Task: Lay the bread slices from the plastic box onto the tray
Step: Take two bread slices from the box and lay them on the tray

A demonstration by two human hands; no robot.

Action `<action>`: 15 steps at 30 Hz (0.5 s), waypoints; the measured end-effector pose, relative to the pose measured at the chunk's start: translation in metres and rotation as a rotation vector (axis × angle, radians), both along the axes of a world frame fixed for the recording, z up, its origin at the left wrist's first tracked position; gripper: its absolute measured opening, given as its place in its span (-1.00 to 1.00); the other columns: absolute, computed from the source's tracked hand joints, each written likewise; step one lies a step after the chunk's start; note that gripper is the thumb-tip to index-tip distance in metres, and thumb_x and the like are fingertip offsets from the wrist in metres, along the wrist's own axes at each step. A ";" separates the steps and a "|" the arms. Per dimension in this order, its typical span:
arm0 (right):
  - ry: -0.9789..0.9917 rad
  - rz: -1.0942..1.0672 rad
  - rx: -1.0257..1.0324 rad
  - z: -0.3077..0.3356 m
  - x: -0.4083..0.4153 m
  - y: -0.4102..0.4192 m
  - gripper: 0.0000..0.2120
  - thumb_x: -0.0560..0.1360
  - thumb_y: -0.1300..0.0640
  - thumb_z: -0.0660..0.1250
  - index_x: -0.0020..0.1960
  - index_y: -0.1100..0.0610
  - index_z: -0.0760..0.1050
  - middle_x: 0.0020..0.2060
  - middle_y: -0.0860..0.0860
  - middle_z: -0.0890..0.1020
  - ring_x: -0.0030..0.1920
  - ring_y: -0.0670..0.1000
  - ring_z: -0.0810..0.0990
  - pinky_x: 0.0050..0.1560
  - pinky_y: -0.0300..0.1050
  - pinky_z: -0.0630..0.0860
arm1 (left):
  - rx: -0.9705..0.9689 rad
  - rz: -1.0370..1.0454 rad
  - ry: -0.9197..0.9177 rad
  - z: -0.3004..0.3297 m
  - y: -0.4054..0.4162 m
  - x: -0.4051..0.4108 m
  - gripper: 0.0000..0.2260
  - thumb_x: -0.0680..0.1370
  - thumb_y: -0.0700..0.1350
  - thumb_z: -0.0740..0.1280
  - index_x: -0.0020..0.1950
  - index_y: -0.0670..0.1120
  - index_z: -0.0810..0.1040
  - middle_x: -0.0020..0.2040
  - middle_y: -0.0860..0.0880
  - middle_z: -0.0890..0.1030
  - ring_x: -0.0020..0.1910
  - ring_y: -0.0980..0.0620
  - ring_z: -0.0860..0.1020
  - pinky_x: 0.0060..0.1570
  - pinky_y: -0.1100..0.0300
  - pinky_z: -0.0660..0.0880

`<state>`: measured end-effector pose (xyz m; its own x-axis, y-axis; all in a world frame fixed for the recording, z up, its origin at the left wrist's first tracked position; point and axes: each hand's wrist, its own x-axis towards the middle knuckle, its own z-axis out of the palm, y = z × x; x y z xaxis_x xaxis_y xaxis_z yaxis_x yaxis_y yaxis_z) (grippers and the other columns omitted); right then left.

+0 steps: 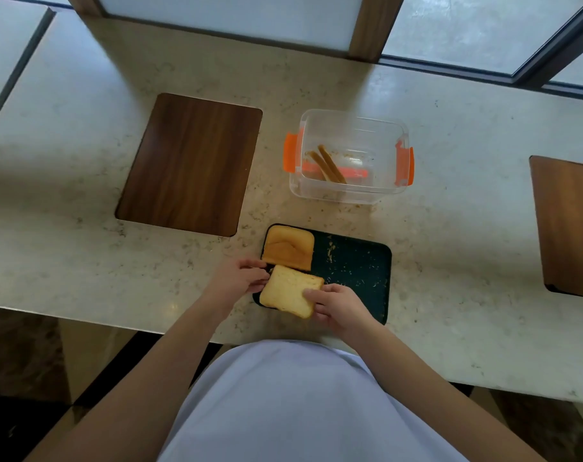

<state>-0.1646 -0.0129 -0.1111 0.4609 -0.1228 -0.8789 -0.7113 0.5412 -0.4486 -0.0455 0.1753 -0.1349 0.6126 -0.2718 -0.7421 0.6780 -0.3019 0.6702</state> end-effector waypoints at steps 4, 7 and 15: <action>0.044 0.094 -0.171 -0.004 0.016 0.010 -0.86 0.49 0.29 0.49 -0.04 0.35 0.60 -0.17 0.16 0.71 -0.26 -0.01 0.73 -0.38 -0.23 0.61 | 0.078 -0.009 -0.051 -0.004 0.003 -0.001 -0.85 0.51 -0.29 0.40 0.06 -0.22 0.62 -0.06 -0.18 0.66 -0.03 -0.09 0.66 0.01 0.09 0.63; 0.084 0.104 -0.272 -0.007 0.025 0.015 -0.85 0.49 0.25 0.51 -0.09 0.34 0.61 -0.10 0.20 0.71 -0.13 0.08 0.74 -0.35 -0.22 0.65 | 0.096 0.019 -0.057 -0.003 0.006 0.002 -0.86 0.49 -0.30 0.38 0.04 -0.24 0.61 -0.04 -0.23 0.65 -0.06 -0.10 0.65 0.01 0.05 0.63; 0.148 0.236 -0.417 -0.017 0.029 0.017 -0.75 0.52 0.11 0.46 0.14 0.14 0.51 0.04 0.10 0.61 0.01 0.06 0.63 -0.11 -0.06 0.68 | 0.120 0.049 -0.069 -0.001 0.004 0.005 -0.88 0.47 -0.30 0.35 -0.01 -0.22 0.59 -0.03 -0.26 0.66 -0.09 -0.11 0.64 -0.02 0.05 0.63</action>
